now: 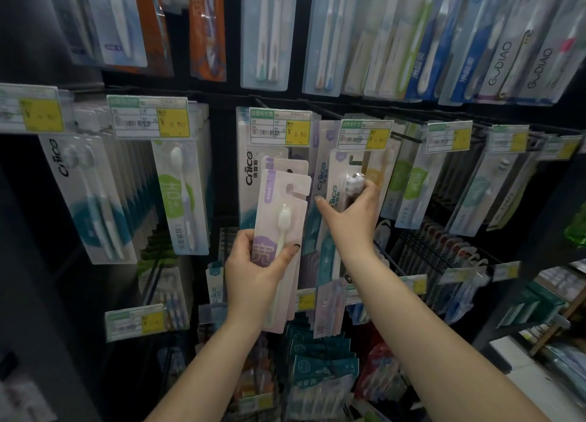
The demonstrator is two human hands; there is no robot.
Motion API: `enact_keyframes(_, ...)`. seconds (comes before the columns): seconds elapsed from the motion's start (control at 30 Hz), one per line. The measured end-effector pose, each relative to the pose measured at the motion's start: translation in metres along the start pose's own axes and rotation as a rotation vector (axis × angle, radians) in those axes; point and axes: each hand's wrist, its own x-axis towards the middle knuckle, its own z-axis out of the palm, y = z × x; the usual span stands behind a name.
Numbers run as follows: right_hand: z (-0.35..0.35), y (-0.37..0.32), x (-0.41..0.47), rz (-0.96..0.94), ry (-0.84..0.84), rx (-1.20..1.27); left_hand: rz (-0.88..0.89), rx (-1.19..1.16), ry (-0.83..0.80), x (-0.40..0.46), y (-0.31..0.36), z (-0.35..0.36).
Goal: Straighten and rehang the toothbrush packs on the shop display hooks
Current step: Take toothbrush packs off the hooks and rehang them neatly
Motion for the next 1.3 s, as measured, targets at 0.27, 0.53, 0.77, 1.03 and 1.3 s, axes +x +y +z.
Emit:
enact_keyframes(0.27, 0.004, -0.002, 0.003, -0.027, 0.021, -0.030, -0.011, 0.015, -0.006, 0.002, -0.002, 0.000)
enact_keyframes(0.53, 0.005, 0.002, -0.005, -0.091, 0.043, -0.023, 0.000, 0.017, 0.003, 0.004, -0.006, -0.002)
enact_keyframes(0.77, 0.007, -0.007, 0.005, -0.107, 0.059, 0.012, -0.007, 0.023, 0.000, 0.007, -0.009, -0.001)
enact_keyframes(1.03, 0.006, -0.008, 0.015, -0.083, 0.053, -0.005, -0.014, 0.018, -0.018, 0.009, -0.009, 0.001)
enact_keyframes(1.3, 0.006, -0.007, 0.009, -0.115, 0.045, -0.023, -0.016, -0.002, -0.013, 0.008, -0.006, -0.001)
